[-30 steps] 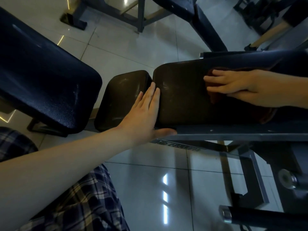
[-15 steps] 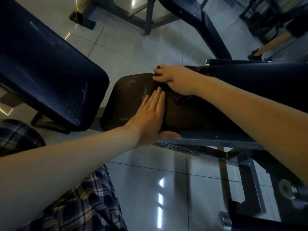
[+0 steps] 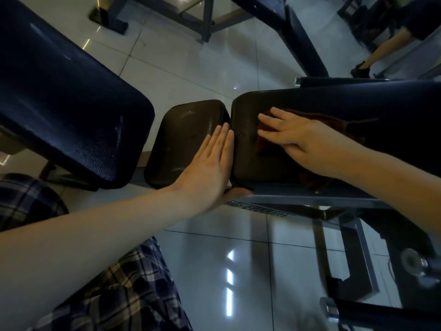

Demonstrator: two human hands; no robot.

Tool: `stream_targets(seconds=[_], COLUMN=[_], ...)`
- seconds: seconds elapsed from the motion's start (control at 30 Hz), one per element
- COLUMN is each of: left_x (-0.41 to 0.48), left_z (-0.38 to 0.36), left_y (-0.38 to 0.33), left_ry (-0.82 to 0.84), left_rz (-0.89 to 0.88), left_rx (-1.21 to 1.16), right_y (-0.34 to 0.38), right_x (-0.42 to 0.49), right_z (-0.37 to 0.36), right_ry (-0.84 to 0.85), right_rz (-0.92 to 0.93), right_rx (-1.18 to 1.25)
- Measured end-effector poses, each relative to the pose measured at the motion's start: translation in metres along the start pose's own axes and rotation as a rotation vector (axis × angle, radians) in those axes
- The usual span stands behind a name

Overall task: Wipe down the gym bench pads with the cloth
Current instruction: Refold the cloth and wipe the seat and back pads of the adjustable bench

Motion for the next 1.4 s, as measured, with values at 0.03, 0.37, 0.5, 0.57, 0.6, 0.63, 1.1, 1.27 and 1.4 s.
stream_targets(seconds=[0.03,0.37,0.5,0.57,0.6,0.63,1.1,1.27,1.4], left_x=[0.000,0.002,0.002,0.002,0.002,0.002,-0.005,-0.004,-0.006], left_z=[0.001,-0.001,-0.003,-0.001,0.000,0.000,0.002,0.002,0.001], left_y=[0.000,-0.001,-0.001,0.000,0.000,0.000,0.003,0.001,0.003], left_ry=[-0.007,0.100,0.143,0.157,0.161,0.161,0.015,0.093,0.120], left_rz=[-0.001,0.109,0.131,0.133,0.136,0.138,0.137,0.178,0.216], left_rx=[0.003,0.114,0.150,0.168,0.165,0.159,0.207,0.242,0.233], right_y=[0.003,0.017,0.032,0.043,0.047,0.050,0.003,0.015,0.047], right_x=[0.015,0.101,0.045,0.018,0.007,-0.001,0.100,0.073,0.019], right_z=[0.001,0.009,-0.009,-0.018,-0.022,-0.026,-0.003,-0.012,-0.033], right_ry=[-0.021,-0.186,-0.127,-0.047,0.003,0.037,-0.244,-0.256,-0.234], right_rz=[-0.001,-0.066,-0.084,-0.093,-0.092,-0.088,-0.193,-0.182,-0.143], right_rx=[0.000,-0.067,0.000,-0.018,-0.037,-0.057,-0.001,0.027,0.018])
Point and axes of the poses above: each hand's wrist, its own x-axis towards the middle knuckle, its own z-axis out of the back of the hand, y = z × x, the point moved 7 cm from there along x, towards the middle knuckle, and after that the axes turned 2 degrees about x, right-handed, at the moved point
